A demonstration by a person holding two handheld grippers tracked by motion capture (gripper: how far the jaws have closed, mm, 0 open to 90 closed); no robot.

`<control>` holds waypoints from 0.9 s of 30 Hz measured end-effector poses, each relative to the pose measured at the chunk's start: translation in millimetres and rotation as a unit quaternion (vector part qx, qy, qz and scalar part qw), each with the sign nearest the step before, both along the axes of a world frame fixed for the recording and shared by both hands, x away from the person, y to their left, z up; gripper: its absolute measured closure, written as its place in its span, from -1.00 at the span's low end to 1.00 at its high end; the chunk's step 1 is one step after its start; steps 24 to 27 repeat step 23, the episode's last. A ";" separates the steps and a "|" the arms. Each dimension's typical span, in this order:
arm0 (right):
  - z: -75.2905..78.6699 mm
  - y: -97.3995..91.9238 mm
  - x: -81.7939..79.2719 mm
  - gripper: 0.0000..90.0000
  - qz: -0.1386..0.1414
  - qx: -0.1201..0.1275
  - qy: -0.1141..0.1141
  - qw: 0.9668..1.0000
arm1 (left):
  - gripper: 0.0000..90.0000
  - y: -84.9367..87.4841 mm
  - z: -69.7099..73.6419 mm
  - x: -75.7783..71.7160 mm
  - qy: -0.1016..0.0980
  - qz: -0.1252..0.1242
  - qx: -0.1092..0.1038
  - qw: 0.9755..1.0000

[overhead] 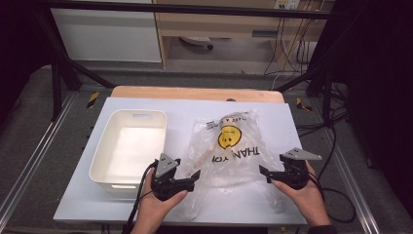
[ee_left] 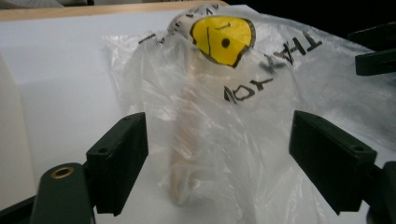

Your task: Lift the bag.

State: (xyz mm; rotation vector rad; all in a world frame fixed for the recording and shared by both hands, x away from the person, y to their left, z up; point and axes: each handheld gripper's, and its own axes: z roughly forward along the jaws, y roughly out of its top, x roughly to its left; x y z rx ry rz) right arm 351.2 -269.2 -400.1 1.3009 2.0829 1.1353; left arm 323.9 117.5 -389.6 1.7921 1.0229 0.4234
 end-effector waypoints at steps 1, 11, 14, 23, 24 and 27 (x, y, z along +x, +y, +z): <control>3.5 0.9 -0.1 -0.83 -0.003 0.004 -0.004 1.000 | -0.60 3.2 4.1 1.0 -0.003 0.002 0.000 1.000; 25.8 -1.6 -2.2 -0.90 -0.013 0.030 -0.045 0.998 | -0.69 54.6 38.6 10.6 -0.043 0.043 0.010 0.998; 27.2 -9.8 -4.1 -0.91 -0.020 0.034 -0.053 0.998 | -0.72 79.5 42.5 11.4 -0.052 0.056 0.006 0.997; 12.6 -40.2 -7.0 -0.88 -0.066 0.057 -0.050 0.995 | -0.79 163.0 37.7 3.0 -0.071 0.107 -0.022 0.991; 12.6 -40.2 -7.0 -0.88 -0.066 0.057 -0.050 0.995 | -0.79 163.0 37.7 3.0 -0.071 0.107 -0.022 0.991; 12.6 -40.2 -7.0 -0.88 -0.066 0.057 -0.050 0.995 | -0.79 163.0 37.7 3.0 -0.071 0.107 -0.022 0.991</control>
